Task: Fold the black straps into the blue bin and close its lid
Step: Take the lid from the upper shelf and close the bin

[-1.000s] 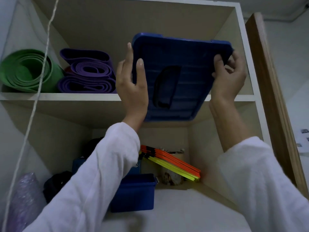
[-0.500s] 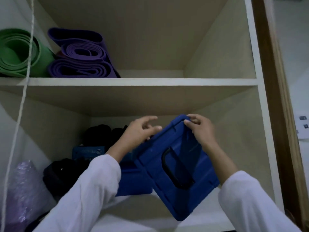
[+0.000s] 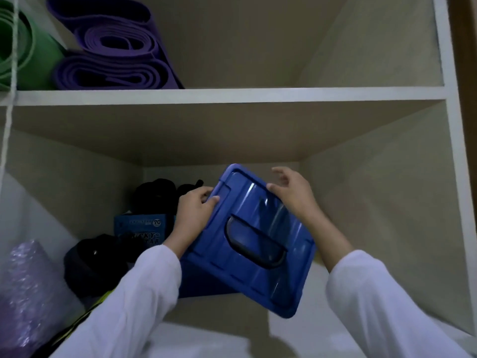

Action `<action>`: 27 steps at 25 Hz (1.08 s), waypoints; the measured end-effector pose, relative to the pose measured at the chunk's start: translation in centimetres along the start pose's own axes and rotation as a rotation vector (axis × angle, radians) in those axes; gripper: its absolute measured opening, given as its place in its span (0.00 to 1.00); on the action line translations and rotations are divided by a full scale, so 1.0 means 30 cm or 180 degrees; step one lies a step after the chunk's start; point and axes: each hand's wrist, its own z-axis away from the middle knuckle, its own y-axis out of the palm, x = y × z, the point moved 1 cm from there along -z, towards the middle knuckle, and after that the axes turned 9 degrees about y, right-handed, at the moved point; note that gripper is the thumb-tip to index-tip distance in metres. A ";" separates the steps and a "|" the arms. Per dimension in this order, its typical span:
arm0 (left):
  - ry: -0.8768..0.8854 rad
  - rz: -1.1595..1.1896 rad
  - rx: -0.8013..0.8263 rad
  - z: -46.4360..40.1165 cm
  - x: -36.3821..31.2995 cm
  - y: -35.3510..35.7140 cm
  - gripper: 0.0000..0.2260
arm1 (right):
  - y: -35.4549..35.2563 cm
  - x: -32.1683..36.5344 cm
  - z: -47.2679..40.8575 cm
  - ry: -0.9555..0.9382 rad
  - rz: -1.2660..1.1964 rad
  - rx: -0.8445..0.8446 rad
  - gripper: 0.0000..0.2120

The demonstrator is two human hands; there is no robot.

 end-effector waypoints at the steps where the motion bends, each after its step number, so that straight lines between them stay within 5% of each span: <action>1: -0.0216 0.0115 -0.0152 -0.008 0.053 0.006 0.11 | 0.022 -0.031 -0.016 0.0197 0.0284 0.0052 0.26; 4: -0.0878 0.0584 -0.0447 -0.026 0.206 0.024 0.09 | 0.104 -0.141 -0.043 0.0875 0.0634 0.0355 0.32; 10: -0.1973 0.1269 -0.0733 -0.049 0.443 0.056 0.14 | 0.298 -0.315 -0.110 0.1404 -0.0457 0.0560 0.16; 14: -0.2560 0.1491 -0.0781 -0.062 0.548 0.071 0.05 | 0.386 -0.360 -0.169 0.1348 -0.0107 0.0356 0.12; 27: -0.2551 0.0246 0.0206 -0.102 0.763 0.088 0.08 | 0.577 -0.440 -0.240 0.1286 0.1266 0.0511 0.12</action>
